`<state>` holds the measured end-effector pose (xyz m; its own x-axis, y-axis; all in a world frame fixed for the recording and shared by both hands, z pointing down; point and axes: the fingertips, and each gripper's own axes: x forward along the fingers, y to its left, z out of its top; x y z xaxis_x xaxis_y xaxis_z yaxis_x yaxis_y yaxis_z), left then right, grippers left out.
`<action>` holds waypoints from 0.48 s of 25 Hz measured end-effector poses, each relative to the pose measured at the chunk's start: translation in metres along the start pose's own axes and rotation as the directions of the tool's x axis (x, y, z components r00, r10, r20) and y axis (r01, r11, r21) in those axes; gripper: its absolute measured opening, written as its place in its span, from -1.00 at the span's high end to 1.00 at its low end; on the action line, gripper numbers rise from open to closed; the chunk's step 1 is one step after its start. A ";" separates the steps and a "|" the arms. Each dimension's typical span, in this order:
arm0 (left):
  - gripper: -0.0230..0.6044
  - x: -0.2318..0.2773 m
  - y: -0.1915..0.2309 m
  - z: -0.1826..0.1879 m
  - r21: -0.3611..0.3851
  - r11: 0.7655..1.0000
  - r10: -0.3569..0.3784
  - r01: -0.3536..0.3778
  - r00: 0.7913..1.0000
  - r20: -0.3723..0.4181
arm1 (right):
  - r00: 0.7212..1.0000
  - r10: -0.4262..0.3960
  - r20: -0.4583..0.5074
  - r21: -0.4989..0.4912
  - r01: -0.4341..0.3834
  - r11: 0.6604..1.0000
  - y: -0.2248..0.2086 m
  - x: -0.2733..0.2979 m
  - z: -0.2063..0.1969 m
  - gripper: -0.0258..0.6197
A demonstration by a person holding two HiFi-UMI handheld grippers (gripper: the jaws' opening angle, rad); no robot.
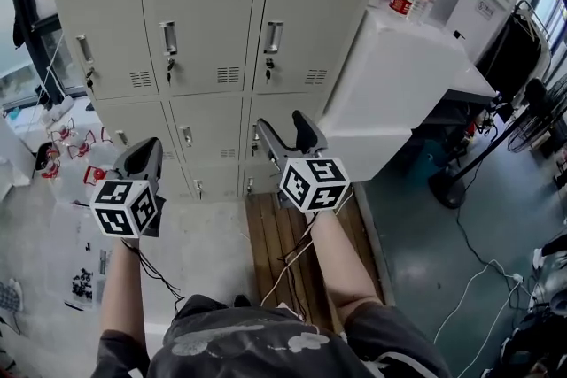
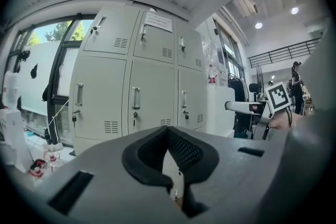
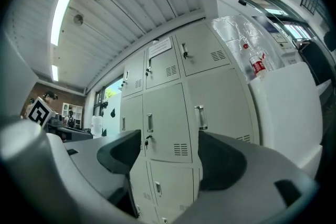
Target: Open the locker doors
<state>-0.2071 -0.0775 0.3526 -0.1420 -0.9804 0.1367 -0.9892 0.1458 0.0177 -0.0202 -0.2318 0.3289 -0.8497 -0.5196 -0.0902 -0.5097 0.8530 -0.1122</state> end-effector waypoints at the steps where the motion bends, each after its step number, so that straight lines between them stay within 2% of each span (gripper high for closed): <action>1: 0.90 0.006 0.002 0.007 0.007 1.000 0.001 -0.001 1.000 0.012 | 1.000 0.006 0.013 -0.017 -0.006 1.000 0.001 0.007 0.007 -0.09; 5: 0.90 0.028 0.010 0.036 0.050 0.999 -0.008 0.005 0.997 0.072 | 0.997 0.002 0.076 -0.131 0.008 0.991 0.000 0.035 0.038 -0.09; 12: 0.90 0.079 0.044 0.097 0.087 0.995 -0.069 0.056 0.986 0.155 | 0.987 -0.018 0.157 -0.215 0.052 0.975 -0.007 0.092 0.101 -0.09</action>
<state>-0.2659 -0.1612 0.2677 -0.0779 -0.9968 -0.0202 -0.9950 0.0790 -0.0605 -0.0811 -0.2909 0.2215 -0.8086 -0.5362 -0.2424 -0.5703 0.8155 0.0984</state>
